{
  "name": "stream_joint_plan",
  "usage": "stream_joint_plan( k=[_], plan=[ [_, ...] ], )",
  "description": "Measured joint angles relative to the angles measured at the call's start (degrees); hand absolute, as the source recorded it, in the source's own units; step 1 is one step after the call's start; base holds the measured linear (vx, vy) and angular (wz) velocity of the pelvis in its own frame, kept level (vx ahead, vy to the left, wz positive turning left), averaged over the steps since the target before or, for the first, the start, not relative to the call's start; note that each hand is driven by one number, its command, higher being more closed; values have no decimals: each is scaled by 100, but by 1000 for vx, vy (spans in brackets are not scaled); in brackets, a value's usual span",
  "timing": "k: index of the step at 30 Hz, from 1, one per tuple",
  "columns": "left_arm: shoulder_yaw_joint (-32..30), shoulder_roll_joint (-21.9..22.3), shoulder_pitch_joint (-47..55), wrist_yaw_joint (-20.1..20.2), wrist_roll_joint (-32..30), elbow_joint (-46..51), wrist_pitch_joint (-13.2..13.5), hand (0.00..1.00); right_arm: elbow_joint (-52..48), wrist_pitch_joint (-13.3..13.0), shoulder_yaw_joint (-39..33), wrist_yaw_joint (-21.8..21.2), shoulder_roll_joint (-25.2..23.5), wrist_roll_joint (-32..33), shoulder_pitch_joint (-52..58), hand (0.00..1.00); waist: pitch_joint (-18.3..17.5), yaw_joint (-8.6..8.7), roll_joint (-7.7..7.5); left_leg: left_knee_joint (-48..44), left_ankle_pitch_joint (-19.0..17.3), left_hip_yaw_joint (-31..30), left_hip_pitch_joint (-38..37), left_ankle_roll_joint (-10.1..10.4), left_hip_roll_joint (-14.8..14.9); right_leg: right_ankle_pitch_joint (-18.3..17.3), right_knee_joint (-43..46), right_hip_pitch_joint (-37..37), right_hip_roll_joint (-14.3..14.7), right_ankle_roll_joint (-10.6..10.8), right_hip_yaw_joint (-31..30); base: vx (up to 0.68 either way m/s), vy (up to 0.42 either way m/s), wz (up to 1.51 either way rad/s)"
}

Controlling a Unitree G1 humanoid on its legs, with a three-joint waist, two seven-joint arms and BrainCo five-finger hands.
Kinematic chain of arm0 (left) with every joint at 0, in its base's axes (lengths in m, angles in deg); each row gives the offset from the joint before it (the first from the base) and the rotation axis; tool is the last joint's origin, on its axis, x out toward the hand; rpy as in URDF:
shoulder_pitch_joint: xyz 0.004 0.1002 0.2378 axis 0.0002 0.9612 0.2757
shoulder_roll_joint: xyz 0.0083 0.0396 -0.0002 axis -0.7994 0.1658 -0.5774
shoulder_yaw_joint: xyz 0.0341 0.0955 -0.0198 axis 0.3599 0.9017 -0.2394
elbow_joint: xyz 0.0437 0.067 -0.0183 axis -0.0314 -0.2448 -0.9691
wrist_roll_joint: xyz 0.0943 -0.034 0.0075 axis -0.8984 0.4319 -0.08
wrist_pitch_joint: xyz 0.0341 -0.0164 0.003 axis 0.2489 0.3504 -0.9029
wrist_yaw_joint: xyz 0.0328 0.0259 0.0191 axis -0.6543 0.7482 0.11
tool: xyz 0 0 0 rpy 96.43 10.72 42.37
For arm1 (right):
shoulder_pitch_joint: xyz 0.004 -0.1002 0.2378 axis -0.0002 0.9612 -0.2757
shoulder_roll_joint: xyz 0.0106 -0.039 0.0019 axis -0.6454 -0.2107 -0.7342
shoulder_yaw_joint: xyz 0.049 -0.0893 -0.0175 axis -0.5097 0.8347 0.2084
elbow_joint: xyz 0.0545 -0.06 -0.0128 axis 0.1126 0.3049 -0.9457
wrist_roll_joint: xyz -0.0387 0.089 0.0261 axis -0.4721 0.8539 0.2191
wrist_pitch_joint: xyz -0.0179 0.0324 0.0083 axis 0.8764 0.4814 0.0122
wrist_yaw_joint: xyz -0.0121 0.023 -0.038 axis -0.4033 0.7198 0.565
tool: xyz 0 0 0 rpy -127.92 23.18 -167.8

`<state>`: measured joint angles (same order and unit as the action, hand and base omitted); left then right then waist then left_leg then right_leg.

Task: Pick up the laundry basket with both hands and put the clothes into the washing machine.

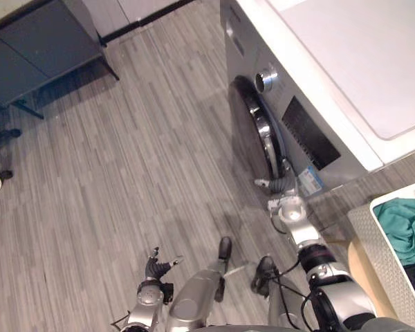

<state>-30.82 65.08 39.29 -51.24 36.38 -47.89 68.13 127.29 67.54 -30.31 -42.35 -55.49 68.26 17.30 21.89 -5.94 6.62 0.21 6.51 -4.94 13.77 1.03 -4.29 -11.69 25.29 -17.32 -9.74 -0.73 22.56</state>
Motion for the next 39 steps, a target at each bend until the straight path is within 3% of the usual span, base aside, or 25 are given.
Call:
stream_joint_plan(
  k=[6,10,14,17,20,23,25,30,32,34,36,39],
  plan=[
    [7,-7,-225,-5,63,89,67,0,219,133,370,98,-2,743,-406,0,22,-153,27,86,226,-451,215,93,-4,-27,97,-93,-36,-51,415,-70,-67,30],
    [113,-68,-384,-76,171,233,72,0,218,144,896,154,-375,1013,-767,0,26,-324,36,67,318,-946,392,227,3,-112,128,-79,-28,-158,872,-46,-111,45],
    [496,-75,-648,-79,142,501,101,0,204,209,1308,94,-698,1028,-1731,0,108,-745,204,148,367,-1484,462,311,39,-306,146,57,-26,-274,1458,-52,-165,80],
    [518,-74,-572,-80,130,627,106,0,-152,-78,1726,-91,-1190,956,-2687,0,120,-1087,230,180,435,-1549,483,407,111,-485,240,144,-25,-327,1732,-15,-165,51],
    [512,-62,-494,-77,129,711,108,0,-465,-334,1897,-136,-1588,907,-3082,0,121,-1199,225,180,523,-1542,556,466,130,-621,328,168,-36,-304,1843,29,-134,48],
    [498,-60,-506,-83,132,796,109,0,-551,-316,1973,-130,-1628,904,-2967,0,187,-1200,124,177,541,-1449,560,447,144,-631,359,124,-29,-295,1726,45,-75,-2],
    [495,-53,-688,-104,139,821,106,0,-911,-302,2005,-127,-1395,908,-2568,0,277,-1131,-21,169,550,-1222,562,435,202,-583,275,40,52,-328,1500,3,-35,-51],
    [504,-138,-1710,-241,141,828,74,0,-2202,-306,2167,-159,-618,800,-865,0,501,-596,-402,179,544,-537,656,432,532,-61,-244,-240,494,-407,771,-59,-5,-87],
    [507,-195,-2061,-326,140,826,59,0,-2568,-305,2115,-219,-457,767,-127,0,517,-430,-442,188,539,-354,691,425,599,53,-374,-310,589,-375,584,-70,13,-73],
    [513,-301,-2533,-411,122,818,33,0,-2859,-308,1912,-452,-298,769,979,0,524,-147,-475,207,524,-79,690,402,663,172,-456,-419,670,-361,309,-78,12,-66],
    [510,-403,-2875,-512,97,782,-11,0,-2931,-308,1658,-622,-206,764,1583,0,529,-22,-489,209,511,118,690,383,700,227,-446,-514,704,-402,140,-54,-12,-56],
    [480,-904,-3491,-613,-49,379,-71,0,-2938,-327,1182,-779,-87,749,2092,0,546,208,-662,194,508,371,763,382,781,249,-423,-711,785,-432,-70,-60,-60,-42]
  ],
)
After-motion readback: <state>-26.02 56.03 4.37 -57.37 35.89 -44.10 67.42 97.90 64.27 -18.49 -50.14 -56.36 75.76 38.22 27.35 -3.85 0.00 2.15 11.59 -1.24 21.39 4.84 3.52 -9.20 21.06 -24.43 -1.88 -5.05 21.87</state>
